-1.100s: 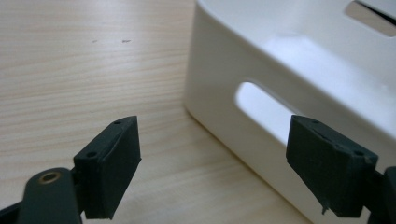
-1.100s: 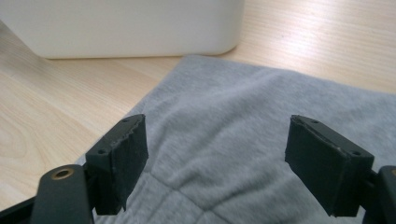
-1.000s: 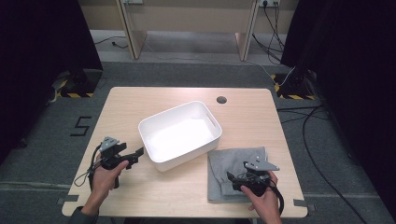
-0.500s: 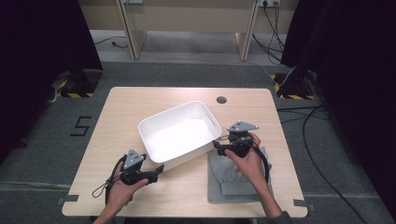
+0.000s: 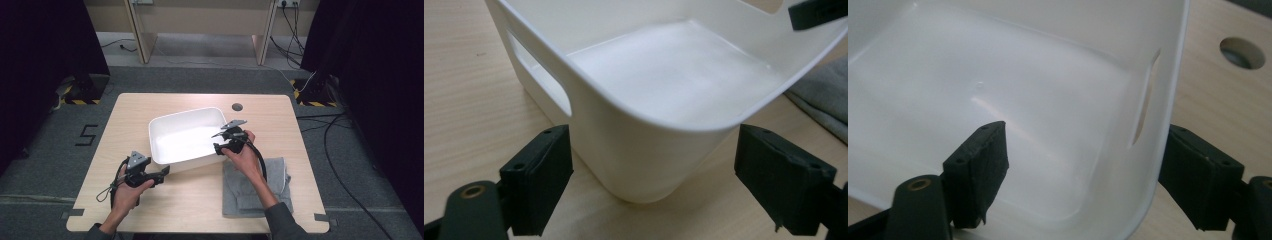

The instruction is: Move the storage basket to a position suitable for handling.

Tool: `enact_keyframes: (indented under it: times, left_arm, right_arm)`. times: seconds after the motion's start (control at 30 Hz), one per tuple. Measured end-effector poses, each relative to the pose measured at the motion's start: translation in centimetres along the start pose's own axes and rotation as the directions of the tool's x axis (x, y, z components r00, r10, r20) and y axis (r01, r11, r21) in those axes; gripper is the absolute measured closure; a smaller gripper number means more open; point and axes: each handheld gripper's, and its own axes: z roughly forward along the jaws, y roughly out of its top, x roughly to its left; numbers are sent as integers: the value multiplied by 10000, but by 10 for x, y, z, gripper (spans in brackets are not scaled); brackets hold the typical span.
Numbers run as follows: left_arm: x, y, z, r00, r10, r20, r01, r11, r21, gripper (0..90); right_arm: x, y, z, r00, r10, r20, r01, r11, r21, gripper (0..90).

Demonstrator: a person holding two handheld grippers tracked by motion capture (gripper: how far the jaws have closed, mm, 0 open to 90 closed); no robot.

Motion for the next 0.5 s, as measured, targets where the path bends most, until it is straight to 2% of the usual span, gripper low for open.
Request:
enact_keyframes:
  times: [0.07,0.13,0.2,0.33,0.4,0.5]
  left_arm:
    - [3,6,7,9999,-1,-135,1,10000,29,166]
    - [4,8,9,9999,-27,-120,27,10000,-4,177]
    - [5,10,10,9999,16,-152,-15,10000,20,185]
    - [7,13,13,9997,-110,-201,108,9999,-99,188]
    - [6,14,14,9998,-198,-67,197,9997,-121,204]
    - [4,15,17,9999,-77,-87,77,10000,-19,180]
  right_arm:
    - [-2,-2,5,9972,719,-220,-715,9973,174,238]
    - [-2,-1,4,9968,770,-218,-764,9967,261,247]
    - [-6,0,2,9981,600,-119,-594,9973,425,285]
    - [-9,-2,-1,9985,537,-51,-534,9975,468,286]
    - [-11,-5,-3,9982,598,-21,-597,9971,481,286]
    - [-16,-8,-6,9980,616,174,-623,9971,443,283]
